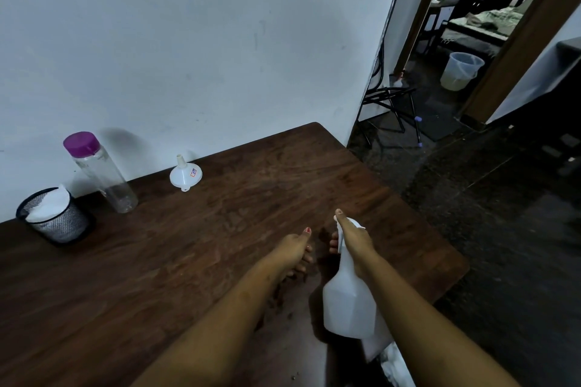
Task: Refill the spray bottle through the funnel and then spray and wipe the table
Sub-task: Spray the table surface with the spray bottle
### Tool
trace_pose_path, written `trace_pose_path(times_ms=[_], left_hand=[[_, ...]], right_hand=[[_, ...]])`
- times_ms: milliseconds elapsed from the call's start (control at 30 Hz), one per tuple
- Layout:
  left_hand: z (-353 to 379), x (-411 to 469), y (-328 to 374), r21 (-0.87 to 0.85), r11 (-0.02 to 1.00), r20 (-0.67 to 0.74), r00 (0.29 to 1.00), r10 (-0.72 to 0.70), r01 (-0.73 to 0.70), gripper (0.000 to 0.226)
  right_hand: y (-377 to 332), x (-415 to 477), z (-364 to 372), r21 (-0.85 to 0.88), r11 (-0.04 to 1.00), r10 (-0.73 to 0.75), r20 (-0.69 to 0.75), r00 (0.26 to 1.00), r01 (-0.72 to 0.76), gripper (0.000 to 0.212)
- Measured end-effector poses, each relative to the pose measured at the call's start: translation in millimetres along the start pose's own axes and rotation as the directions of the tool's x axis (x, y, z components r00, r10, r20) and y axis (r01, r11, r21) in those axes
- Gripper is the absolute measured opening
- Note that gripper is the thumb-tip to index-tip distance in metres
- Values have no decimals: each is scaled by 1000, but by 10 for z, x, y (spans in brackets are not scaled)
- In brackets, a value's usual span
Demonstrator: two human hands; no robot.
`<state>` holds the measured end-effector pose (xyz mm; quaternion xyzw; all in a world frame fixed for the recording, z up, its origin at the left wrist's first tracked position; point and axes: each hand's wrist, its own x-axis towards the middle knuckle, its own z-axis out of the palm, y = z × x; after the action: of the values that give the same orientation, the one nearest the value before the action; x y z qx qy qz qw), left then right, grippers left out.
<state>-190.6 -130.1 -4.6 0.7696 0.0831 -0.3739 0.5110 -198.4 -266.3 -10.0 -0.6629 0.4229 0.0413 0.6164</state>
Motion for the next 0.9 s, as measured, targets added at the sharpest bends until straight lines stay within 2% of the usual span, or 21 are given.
trace_pose_path(times_ms=[167,267,367,433,500,633,800,900], left_hand=[[-32,48,-11,-20,1000,17,1000,-10,10,47],[-57,60,-10,-8,1000,20,1000,-14,14,47],[-85,75,-9,-6,1000,29,999,-23,23,47],[-102,83,-7,3,1000,32,999,-26,26,47],[-117,90,-3,11,1000,41,999,-27,26,46],[-128,91,0,7,1000,43,999,-16,16,45],[-129,102,10,15,1000,21,1000,14,-14,43],[-119,95,16,11,1000,17,1000,23,-24,42]], right_hand=[[-19,-122,-93,-67,982,-177,6,984,177,33],[-48,-86,-90,-44,990,-134,26,991,135,32],[-86,-58,-76,86,996,-24,105,994,15,38],[-107,-83,-93,125,992,-32,165,986,11,32],[-104,-129,-118,132,991,-52,158,986,31,33],[-49,-148,-138,19,987,-159,136,978,158,36],[-49,-131,-123,-11,985,-169,175,970,173,42],[-32,-110,-143,-49,991,-112,206,972,125,44]])
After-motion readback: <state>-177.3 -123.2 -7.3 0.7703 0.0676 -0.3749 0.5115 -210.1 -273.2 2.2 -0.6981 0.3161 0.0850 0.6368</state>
